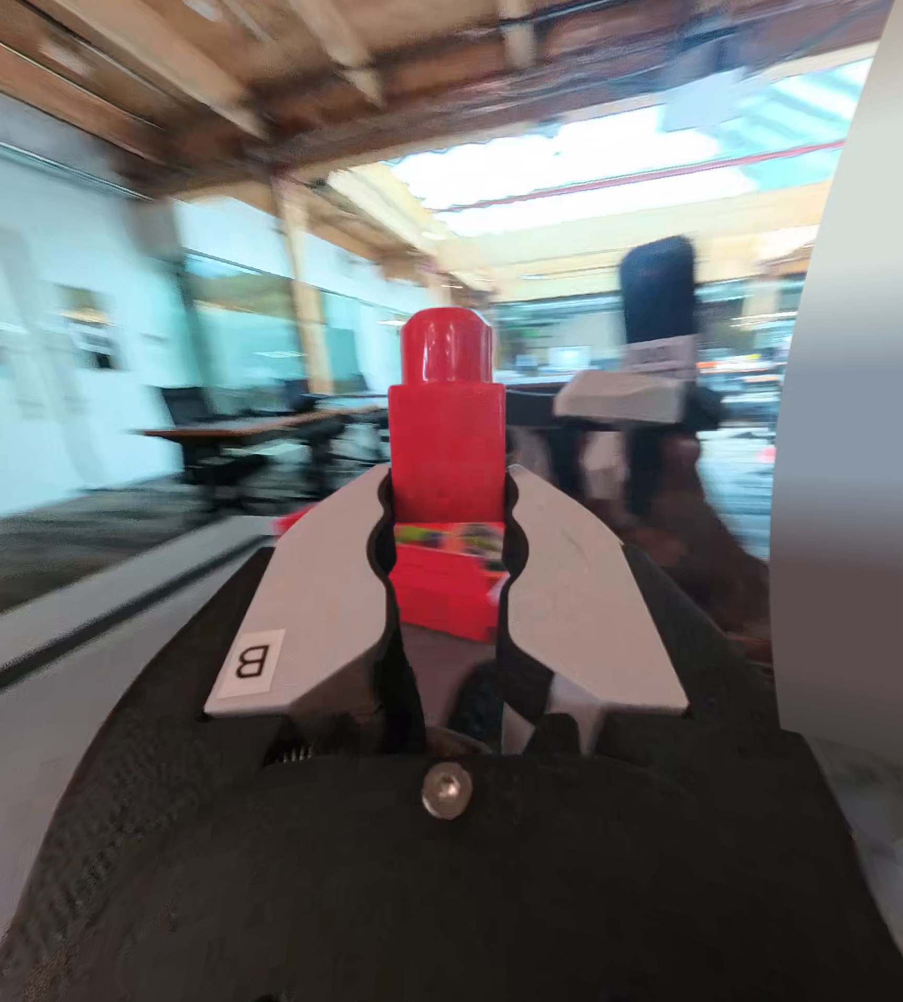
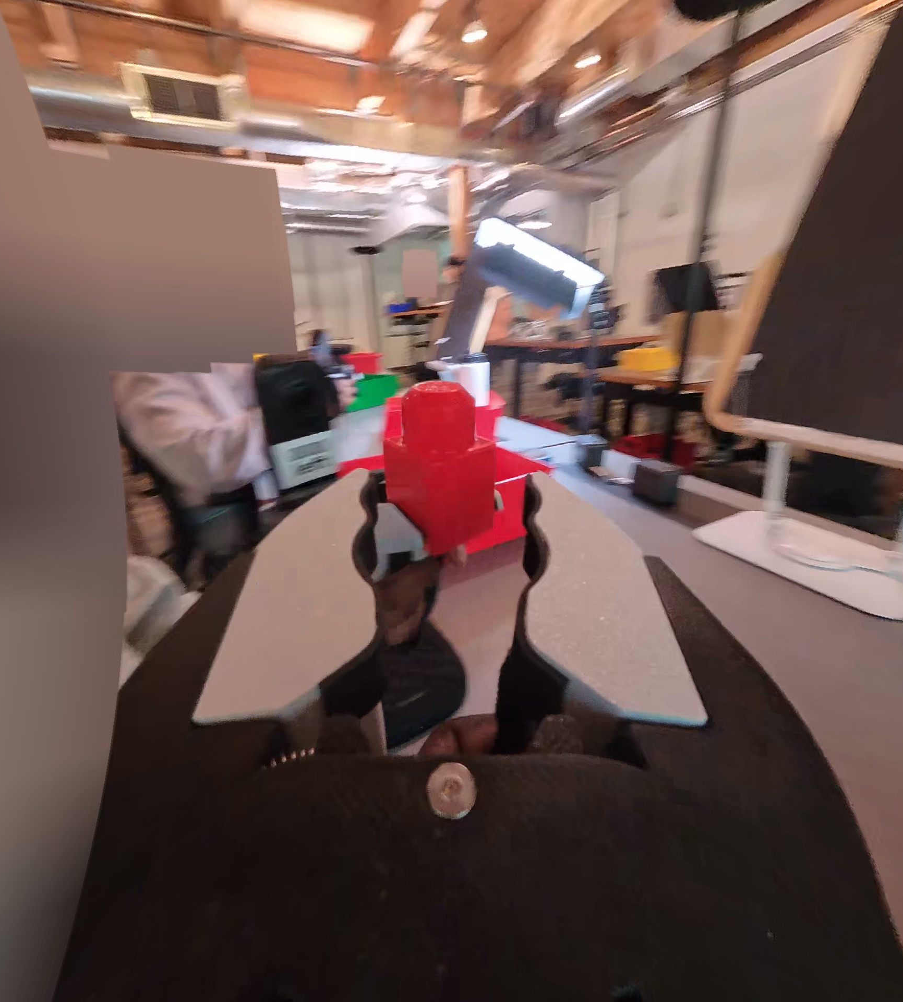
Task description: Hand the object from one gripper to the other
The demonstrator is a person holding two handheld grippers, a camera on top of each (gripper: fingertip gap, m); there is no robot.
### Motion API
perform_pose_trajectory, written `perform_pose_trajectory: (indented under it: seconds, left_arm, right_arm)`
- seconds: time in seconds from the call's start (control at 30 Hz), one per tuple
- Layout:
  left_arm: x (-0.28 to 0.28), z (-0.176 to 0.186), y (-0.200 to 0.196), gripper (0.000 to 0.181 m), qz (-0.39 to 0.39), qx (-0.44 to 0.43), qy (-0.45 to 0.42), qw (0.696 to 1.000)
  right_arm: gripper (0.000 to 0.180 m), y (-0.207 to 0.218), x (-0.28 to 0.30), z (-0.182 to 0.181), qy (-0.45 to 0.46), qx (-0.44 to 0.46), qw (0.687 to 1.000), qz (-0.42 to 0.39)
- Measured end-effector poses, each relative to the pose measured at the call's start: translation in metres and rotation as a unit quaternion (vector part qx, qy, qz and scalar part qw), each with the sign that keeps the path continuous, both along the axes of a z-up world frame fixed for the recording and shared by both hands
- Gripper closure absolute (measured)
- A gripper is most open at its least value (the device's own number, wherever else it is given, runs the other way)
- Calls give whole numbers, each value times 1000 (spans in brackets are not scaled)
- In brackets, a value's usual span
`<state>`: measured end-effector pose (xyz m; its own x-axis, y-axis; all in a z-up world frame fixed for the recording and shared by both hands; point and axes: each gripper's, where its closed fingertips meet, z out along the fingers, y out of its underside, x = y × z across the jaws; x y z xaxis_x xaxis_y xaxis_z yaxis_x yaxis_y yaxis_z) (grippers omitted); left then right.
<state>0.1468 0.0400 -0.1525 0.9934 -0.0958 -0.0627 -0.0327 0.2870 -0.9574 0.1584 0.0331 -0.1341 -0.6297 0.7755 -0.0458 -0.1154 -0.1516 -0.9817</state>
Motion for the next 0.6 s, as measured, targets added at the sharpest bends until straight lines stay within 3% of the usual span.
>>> perform_pose_trajectory:
  seconds: [0.07, 0.13, 0.27, 0.33, 0.43, 0.53, 0.6]
  left_arm:
    - [-24, 1, -1, 145, 142, 19, 56, 988]
    - [-27, 3, -4, 145, 228, 34, 129, 965]
    - [-15, -5, 3, 145, 251, 22, 177, 951]
    - [-13, -9, 7, 144, 247, 14, 181, 952]
    - [-7, -17, 14, 140, 180, -32, 171, 968]
    - [15, -27, 13, 124, 10, -95, 96, 991]
    - [34, -29, 3, 125, -121, -120, 38, 985]
  right_arm:
    - [120, 5, -8, 0, 7, -2, 998, -59]
    - [118, 0, -14, -3, 10, 1, 996, -91]
    - [119, -6, -20, -9, 23, 19, 992, -126]
    - [144, -7, -18, -8, 40, 24, 991, -127]
    - [144, -6, -15, -10, 32, 66, 990, -117]
    - [144, -13, -2, -10, 29, 87, 995, -35]
    - [144, -22, 12, -14, 10, 92, 995, 48]
